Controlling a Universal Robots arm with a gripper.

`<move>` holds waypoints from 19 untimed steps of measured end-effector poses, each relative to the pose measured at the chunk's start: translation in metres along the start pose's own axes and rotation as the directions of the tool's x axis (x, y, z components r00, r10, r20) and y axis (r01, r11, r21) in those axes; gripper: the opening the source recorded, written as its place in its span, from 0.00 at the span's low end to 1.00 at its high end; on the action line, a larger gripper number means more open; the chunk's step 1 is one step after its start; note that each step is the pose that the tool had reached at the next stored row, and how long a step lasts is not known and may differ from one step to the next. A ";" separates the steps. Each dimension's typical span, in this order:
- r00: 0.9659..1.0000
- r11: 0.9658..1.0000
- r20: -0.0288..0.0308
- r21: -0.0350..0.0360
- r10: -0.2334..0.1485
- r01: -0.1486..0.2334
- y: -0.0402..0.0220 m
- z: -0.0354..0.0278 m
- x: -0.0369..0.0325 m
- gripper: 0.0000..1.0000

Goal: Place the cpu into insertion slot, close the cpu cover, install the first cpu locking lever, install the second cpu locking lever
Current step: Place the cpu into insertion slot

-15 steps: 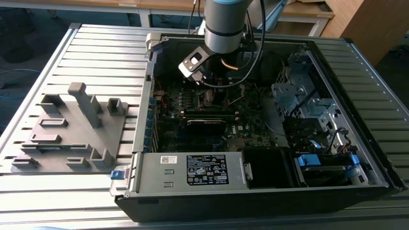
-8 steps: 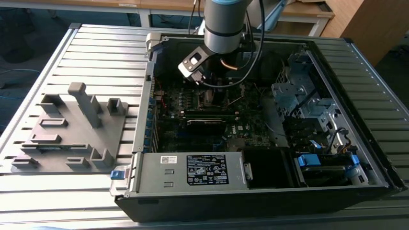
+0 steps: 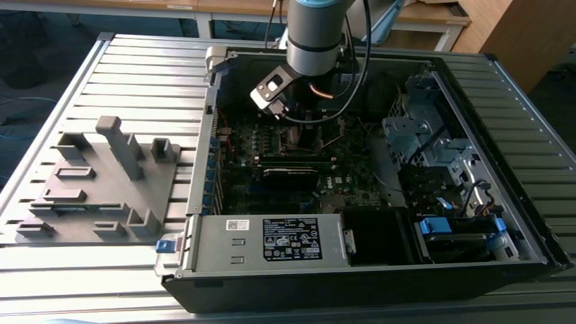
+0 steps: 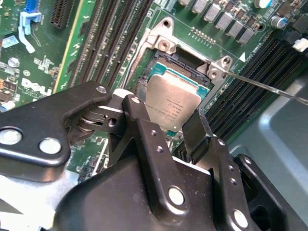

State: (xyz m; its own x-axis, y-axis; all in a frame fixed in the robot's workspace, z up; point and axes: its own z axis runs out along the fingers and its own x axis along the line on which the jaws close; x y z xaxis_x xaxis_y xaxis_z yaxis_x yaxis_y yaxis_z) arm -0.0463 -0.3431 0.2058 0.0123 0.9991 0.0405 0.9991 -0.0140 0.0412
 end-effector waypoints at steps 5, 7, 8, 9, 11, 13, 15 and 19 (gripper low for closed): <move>1.000 1.000 0.008 0.000 0.000 0.000 -0.0013 0.0020 0.0014 0.54; 1.000 1.000 0.017 0.000 -0.001 0.001 -0.0013 0.0022 0.0014 0.54; 1.000 1.000 0.020 0.000 -0.001 0.001 -0.0013 0.0024 0.0014 0.54; 1.000 1.000 0.022 0.000 -0.001 0.001 -0.0012 0.0027 0.0014 0.54; 1.000 1.000 0.023 0.000 -0.001 0.001 -0.0013 0.0039 0.0014 0.54; 1.000 1.000 0.023 0.000 -0.001 0.001 -0.0014 0.0047 0.0013 0.54; 1.000 1.000 0.023 0.000 -0.001 0.001 -0.0014 0.0047 0.0013 0.54; 1.000 1.000 0.023 0.000 -0.001 0.001 -0.0015 0.0066 0.0012 0.54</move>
State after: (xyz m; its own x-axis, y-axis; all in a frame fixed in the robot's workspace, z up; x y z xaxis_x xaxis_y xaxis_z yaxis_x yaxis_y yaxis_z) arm -0.0475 -0.3416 0.1992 0.0123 0.9998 0.0176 0.9991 -0.0131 0.0416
